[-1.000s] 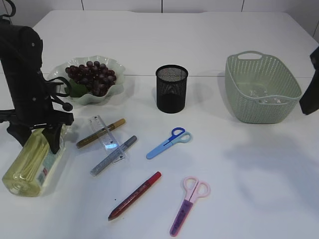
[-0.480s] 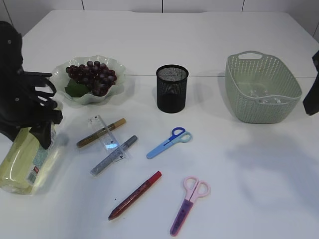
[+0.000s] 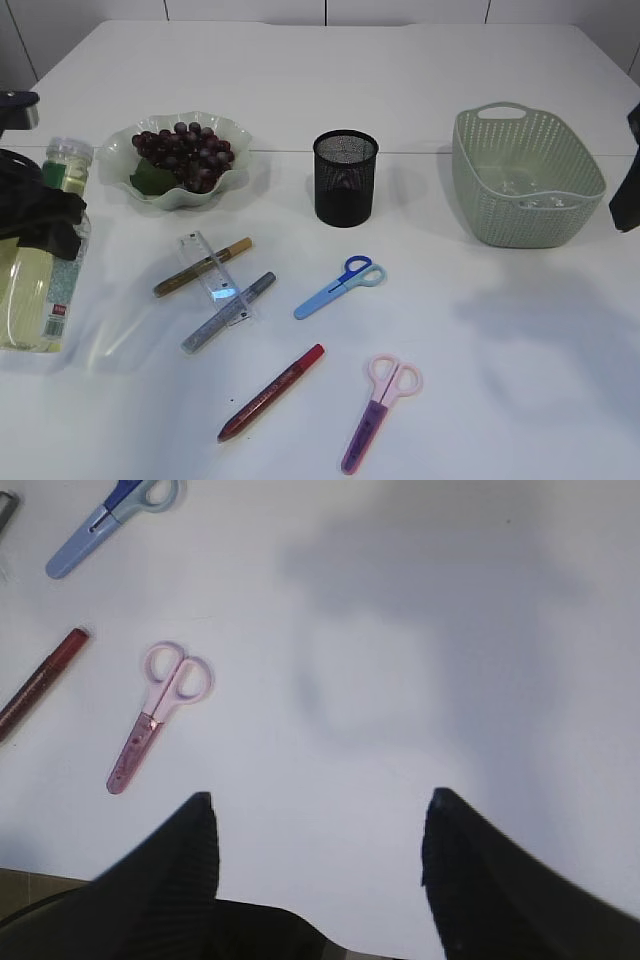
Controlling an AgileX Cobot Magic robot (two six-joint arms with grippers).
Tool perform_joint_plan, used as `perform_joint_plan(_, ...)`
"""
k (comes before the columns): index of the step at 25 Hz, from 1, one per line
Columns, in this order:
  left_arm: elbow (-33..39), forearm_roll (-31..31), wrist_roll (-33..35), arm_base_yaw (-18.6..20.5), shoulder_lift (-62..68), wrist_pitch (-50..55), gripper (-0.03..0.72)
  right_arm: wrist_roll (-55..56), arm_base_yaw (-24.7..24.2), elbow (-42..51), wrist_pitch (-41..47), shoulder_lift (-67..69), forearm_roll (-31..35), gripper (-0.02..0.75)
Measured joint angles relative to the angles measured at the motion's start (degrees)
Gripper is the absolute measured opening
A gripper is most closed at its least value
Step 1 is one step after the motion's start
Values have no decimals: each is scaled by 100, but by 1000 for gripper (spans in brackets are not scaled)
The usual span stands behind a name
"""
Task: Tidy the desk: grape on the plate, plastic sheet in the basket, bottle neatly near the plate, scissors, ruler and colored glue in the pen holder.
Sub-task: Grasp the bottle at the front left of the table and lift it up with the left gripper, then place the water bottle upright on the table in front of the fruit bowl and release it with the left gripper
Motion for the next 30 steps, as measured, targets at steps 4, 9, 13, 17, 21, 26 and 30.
perform_joint_plan(4,549,0,-147,0,-579,-825,411,0,0,0,0,0,-4,503)
perform_joint_plan(9,1462,0,-202,0,-1087,-1985,411,0,0,0,0,0,-4,503)
perform_joint_plan(13,2181,0,-220,0,-1493,-3209,411,0,0,0,0,0,-4,503)
perform_joint_plan(17,2696,0,-229,0,-1682,-4658,411,0,0,0,0,0,-15,503)
perform_joint_plan(21,2899,0,-233,0,-1596,-5887,411,-47,0,0,0,0,-75,503)
perform_joint_plan(26,2899,0,-242,0,-1005,-7325,411,-69,0,0,0,0,-136,503)
perform_joint_plan(30,2899,0,-206,0,-312,-8294,411,-200,0,0,0,-2,-149,503)
